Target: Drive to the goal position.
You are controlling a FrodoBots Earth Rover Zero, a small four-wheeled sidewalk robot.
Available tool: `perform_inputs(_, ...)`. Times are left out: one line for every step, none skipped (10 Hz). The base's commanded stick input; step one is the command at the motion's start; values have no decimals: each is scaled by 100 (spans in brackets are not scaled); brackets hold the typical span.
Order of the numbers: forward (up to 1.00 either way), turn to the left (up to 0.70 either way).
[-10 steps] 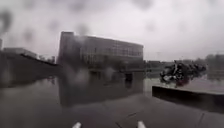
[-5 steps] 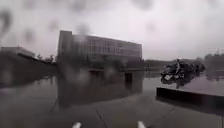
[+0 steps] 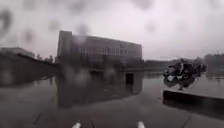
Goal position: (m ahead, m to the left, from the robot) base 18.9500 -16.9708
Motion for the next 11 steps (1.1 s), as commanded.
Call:
perform_inputs(70,1)
perform_inputs(70,1)
perform_inputs(70,1)
perform_inputs(70,1)
perform_inputs(70,1)
perform_inputs(70,1)
perform_inputs(70,1)
perform_inputs(70,1)
perform_inputs(70,1)
perform_inputs(70,1)
perform_inputs(70,1)
